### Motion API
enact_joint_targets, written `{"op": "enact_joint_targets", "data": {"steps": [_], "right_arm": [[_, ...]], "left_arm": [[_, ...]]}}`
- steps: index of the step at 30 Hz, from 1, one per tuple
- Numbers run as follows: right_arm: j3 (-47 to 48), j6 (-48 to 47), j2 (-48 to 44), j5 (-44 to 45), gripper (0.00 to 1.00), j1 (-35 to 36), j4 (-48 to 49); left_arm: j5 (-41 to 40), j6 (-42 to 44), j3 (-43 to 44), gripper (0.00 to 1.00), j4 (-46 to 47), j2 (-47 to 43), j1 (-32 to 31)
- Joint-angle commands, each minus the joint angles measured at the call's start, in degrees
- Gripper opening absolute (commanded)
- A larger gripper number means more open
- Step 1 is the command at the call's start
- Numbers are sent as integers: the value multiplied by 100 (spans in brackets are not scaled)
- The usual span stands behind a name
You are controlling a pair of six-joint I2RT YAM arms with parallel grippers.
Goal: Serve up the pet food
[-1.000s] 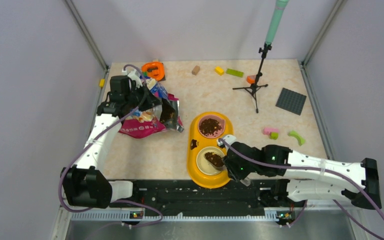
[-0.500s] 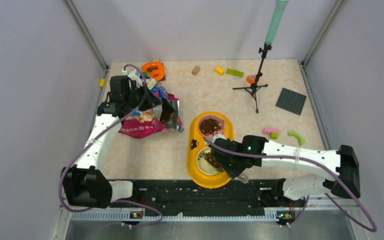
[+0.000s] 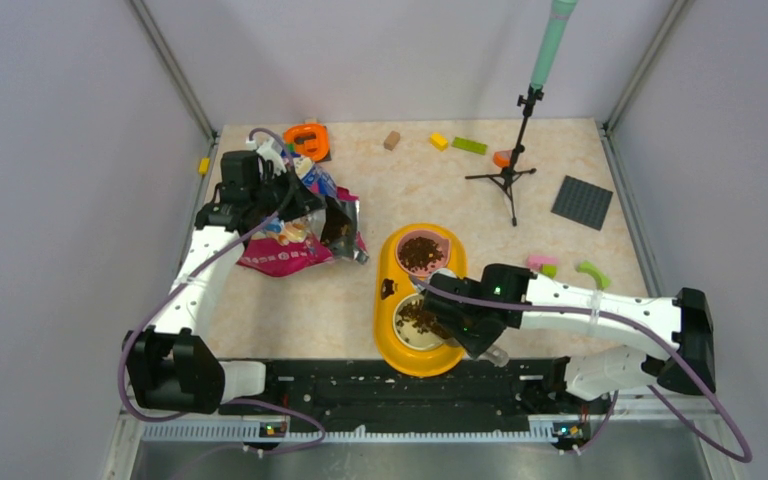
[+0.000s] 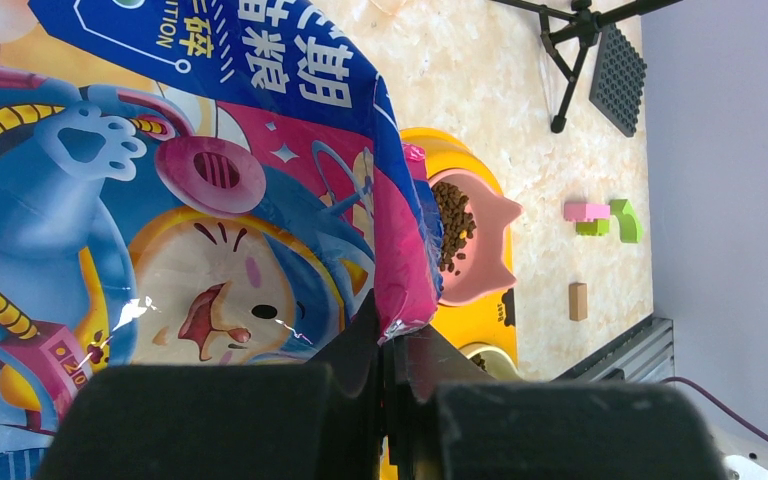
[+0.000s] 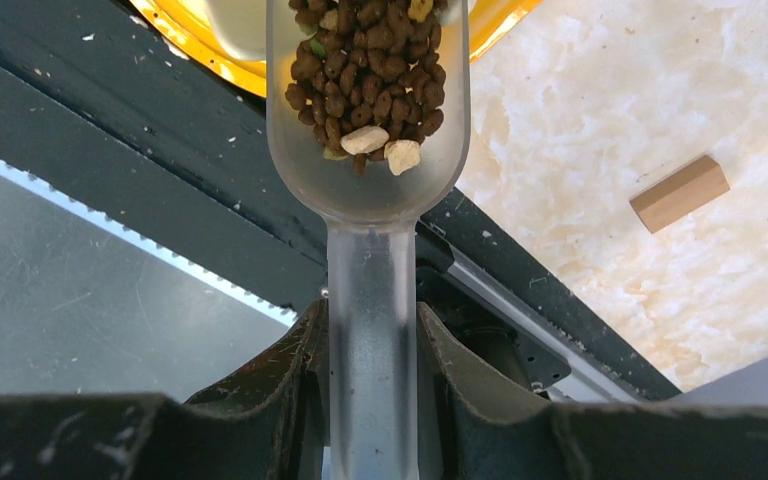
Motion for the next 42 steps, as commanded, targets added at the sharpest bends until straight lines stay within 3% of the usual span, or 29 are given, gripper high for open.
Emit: {"op": "enact_joint_targets", "data": {"steps": [1, 12, 22, 26, 42], "right_arm": [[426, -65, 135, -45, 0, 55, -566], [603, -358, 443, -597, 0, 2, -591], [1028, -545, 739, -389, 0, -5, -706], [918, -620, 814, -784, 0, -42, -698], [1195, -375, 839, -1006, 0, -33, -1266]], "left_arm": [[-74, 31, 67, 0, 656, 27, 76], [-70, 37, -82, 0, 692, -172, 75], [-108, -14, -265, 0, 702, -439, 76], [-49, -63, -379, 0, 764, -527, 76], [-4, -37, -541, 0, 794, -764, 76]]}}
